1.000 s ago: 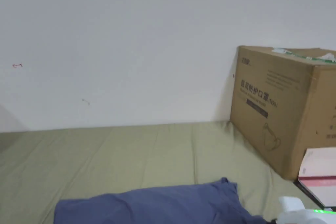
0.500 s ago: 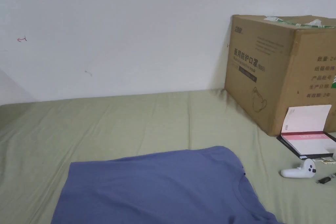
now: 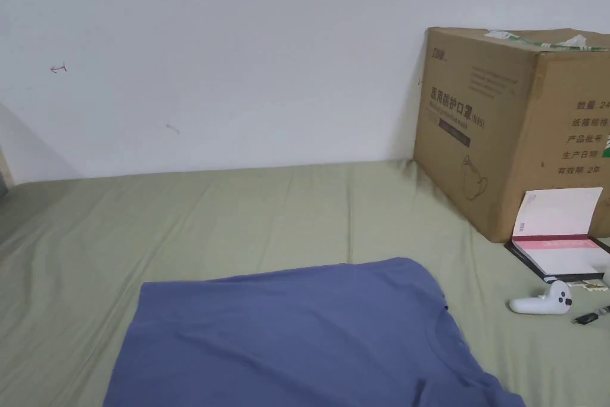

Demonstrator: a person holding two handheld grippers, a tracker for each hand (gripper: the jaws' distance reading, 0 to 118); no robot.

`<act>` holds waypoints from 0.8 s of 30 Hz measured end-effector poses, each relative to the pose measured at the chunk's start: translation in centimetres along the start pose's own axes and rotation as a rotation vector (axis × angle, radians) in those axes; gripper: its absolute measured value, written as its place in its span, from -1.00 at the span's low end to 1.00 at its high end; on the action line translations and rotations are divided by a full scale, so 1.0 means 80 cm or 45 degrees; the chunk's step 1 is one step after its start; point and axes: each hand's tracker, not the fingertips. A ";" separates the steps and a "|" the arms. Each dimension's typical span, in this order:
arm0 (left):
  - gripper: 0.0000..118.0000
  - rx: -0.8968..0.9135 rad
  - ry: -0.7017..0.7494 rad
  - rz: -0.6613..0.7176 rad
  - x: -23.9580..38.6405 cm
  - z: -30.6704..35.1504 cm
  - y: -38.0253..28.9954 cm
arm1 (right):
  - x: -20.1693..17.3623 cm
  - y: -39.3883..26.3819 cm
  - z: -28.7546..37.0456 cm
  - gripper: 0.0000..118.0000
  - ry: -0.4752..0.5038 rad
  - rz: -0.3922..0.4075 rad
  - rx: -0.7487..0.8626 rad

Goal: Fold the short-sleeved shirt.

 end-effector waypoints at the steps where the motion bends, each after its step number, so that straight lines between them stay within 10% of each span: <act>1: 0.79 0.012 -0.003 0.006 -0.002 0.003 0.002 | -0.004 0.004 0.005 0.84 0.010 0.003 -0.003; 14: 0.62 1.004 -0.036 -0.147 0.170 0.127 0.042 | -0.150 0.045 0.150 0.70 0.202 0.186 1.099; 16: 0.12 1.123 0.037 -0.170 0.196 0.129 0.045 | -0.178 0.046 0.157 0.16 0.116 0.228 1.265; 18: -0.74 1.162 0.060 -0.244 0.215 0.124 0.052 | -0.198 0.054 0.155 -0.84 0.086 0.246 1.337; 19: -0.99 1.170 0.099 -0.283 0.226 0.122 0.055 | -0.205 0.058 0.155 -0.92 0.088 0.240 1.358; 24: -1.00 1.199 0.088 -0.323 0.252 0.119 0.062 | -0.214 0.073 0.154 -1.00 0.147 0.195 1.370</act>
